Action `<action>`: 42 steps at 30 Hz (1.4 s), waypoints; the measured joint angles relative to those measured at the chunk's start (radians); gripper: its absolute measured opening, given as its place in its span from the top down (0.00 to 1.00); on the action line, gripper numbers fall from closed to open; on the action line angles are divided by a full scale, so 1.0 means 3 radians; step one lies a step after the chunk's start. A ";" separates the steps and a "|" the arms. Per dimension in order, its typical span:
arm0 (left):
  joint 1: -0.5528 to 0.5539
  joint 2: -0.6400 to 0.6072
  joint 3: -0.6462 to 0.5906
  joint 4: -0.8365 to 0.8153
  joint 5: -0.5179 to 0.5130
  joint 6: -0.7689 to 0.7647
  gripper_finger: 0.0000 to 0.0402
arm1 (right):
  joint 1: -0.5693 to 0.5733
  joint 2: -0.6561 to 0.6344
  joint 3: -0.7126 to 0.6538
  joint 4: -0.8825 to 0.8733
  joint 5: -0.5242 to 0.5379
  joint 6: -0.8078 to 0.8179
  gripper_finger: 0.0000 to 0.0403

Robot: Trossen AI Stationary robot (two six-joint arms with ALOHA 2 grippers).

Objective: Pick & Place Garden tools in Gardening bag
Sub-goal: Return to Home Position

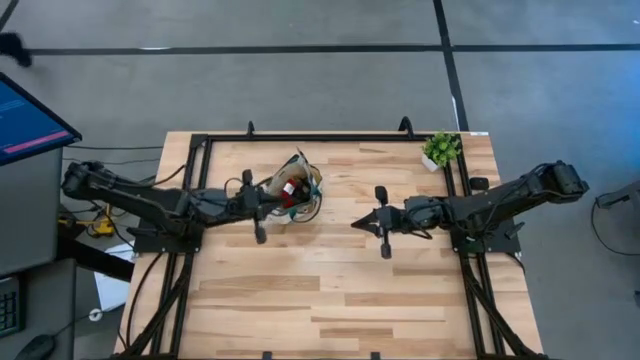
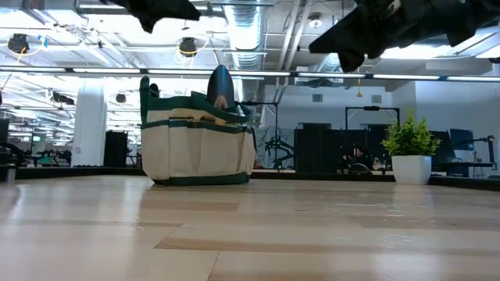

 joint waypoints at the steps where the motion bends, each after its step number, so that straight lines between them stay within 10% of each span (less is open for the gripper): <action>1: -0.0072 -0.0041 -0.0002 -0.0027 0.0000 0.0005 0.99 | 0.0019 -0.0008 0.0017 -0.0013 0.0001 0.0000 1.00; 9: -0.0429 -0.0272 0.0003 -0.0093 0.0012 0.0394 1.00 | 0.0097 -0.0349 0.0224 -0.0514 -0.0001 -0.0129 1.00; 18: 0.0226 -0.0135 0.0000 0.0231 0.0957 0.0488 0.99 | 0.0101 -0.1247 0.0232 -0.1199 0.0218 -0.0353 1.00; 42: 0.1002 -0.1641 0.0000 -0.1032 0.1676 0.0421 0.99 | 0.0095 -0.2530 0.0230 -0.2178 0.0361 -0.0452 1.00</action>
